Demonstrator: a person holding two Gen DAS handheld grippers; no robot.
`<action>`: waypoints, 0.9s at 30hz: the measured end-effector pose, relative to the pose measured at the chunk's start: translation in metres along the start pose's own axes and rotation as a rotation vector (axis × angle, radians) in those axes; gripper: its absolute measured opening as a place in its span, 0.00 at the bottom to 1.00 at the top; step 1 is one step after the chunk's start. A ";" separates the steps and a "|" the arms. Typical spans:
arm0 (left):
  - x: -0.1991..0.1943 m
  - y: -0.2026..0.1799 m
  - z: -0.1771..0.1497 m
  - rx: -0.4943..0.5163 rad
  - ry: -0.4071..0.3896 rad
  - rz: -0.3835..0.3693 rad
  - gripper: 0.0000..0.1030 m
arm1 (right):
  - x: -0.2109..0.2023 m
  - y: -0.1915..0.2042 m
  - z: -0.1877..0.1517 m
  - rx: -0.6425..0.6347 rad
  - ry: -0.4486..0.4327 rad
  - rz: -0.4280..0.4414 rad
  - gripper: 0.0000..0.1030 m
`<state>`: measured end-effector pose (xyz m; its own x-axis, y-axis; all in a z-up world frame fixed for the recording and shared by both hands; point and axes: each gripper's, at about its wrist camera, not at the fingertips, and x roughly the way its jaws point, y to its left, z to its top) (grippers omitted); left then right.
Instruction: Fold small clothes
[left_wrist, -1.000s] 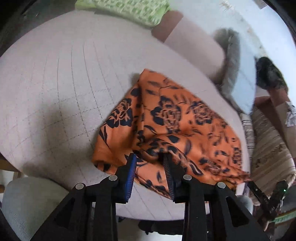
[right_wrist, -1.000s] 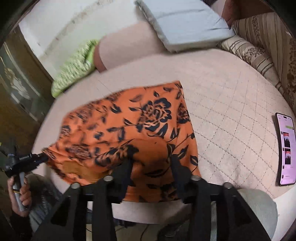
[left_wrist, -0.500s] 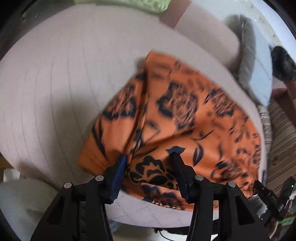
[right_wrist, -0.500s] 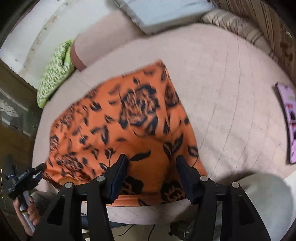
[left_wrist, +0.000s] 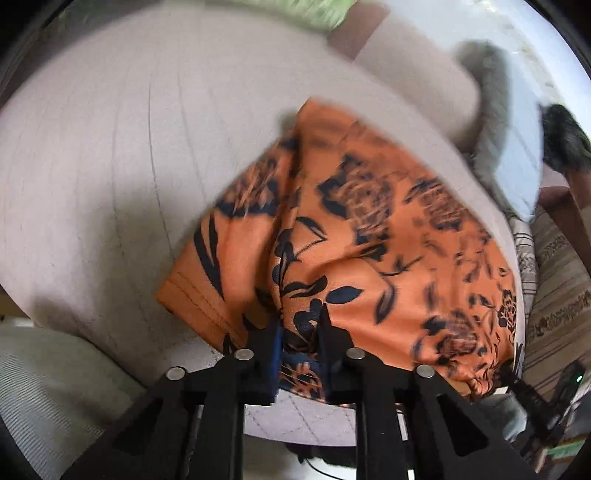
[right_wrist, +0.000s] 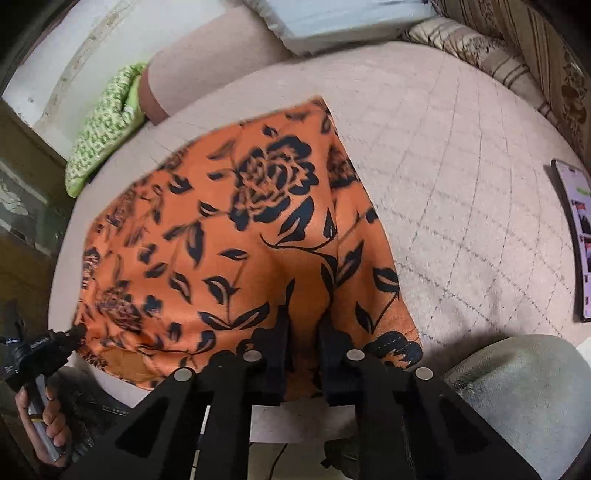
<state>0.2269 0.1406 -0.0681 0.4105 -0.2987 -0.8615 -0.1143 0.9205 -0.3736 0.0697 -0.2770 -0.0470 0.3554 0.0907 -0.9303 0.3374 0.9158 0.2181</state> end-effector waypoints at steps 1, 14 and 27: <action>-0.006 -0.007 -0.002 0.030 -0.030 0.021 0.14 | -0.010 0.002 0.001 -0.016 -0.018 -0.016 0.11; 0.000 -0.002 0.001 -0.013 0.026 0.060 0.26 | 0.024 -0.003 0.004 0.005 0.104 -0.131 0.33; 0.048 -0.009 0.059 0.070 0.066 0.131 0.45 | 0.028 -0.017 0.062 0.024 -0.034 0.081 0.56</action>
<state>0.3005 0.1327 -0.0854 0.3356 -0.1887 -0.9229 -0.0990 0.9673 -0.2337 0.1279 -0.3139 -0.0583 0.4118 0.1503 -0.8988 0.3271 0.8962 0.2997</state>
